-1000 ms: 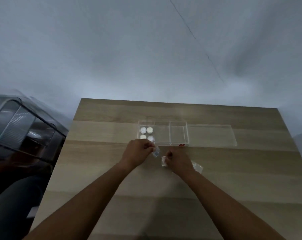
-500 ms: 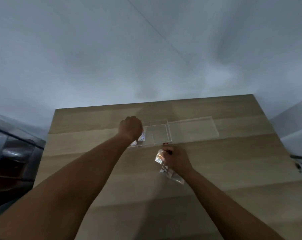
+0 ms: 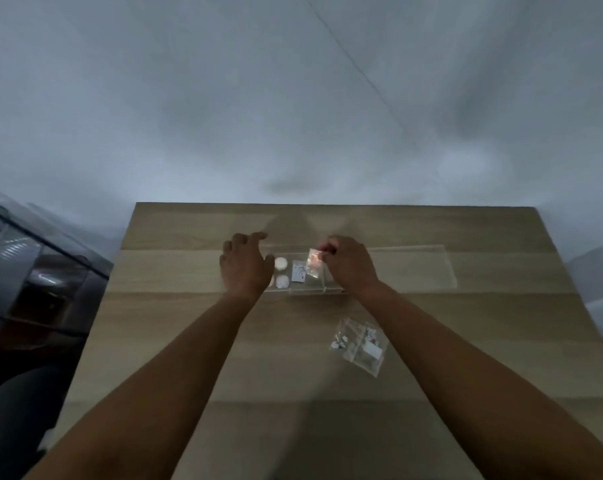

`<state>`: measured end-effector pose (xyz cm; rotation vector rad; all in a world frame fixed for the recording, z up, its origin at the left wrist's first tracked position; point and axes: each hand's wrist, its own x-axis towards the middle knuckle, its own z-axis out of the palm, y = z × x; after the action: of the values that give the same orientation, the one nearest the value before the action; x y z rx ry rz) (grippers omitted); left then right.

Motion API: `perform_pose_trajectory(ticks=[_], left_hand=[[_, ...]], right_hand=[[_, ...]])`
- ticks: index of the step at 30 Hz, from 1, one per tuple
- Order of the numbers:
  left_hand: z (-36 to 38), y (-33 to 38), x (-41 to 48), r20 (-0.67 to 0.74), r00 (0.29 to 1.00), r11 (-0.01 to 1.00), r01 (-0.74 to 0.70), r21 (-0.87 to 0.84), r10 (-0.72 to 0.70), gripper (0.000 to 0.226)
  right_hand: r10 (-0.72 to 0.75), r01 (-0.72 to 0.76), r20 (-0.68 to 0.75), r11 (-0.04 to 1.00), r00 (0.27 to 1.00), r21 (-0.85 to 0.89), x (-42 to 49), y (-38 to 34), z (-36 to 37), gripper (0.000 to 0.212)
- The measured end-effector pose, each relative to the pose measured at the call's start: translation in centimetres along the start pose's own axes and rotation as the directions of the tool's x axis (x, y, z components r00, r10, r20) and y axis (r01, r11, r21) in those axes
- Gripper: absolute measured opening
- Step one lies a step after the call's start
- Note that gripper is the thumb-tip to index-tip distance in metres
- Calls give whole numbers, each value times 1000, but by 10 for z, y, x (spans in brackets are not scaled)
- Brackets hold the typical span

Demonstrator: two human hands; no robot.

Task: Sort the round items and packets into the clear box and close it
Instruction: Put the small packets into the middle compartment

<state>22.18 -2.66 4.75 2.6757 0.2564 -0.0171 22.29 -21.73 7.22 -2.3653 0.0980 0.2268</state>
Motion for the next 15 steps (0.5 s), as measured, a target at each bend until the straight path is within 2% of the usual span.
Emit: perform_pose_trajectory(ticks=[3, 7, 12, 15], left_hand=[[4, -15, -13, 108, 983, 980, 158, -120, -145, 54], [4, -22, -22, 134, 978, 947, 190, -259, -160, 55], [0, -24, -22, 168, 973, 949, 195, -246, -156, 56], [-1, -25, -22, 182, 973, 957, 183, -225, -143, 56]], right_hand=[[9, 6, 95, 987, 995, -158, 13, -3, 11, 14], [-65, 117, 154, 928, 986, -354, 18, -3, 20, 15], [-244, 324, 214, 733, 946, -598, 14, 5, 27, 24], [-281, 356, 220, 714, 934, -603, 10, 9, 27, 29]])
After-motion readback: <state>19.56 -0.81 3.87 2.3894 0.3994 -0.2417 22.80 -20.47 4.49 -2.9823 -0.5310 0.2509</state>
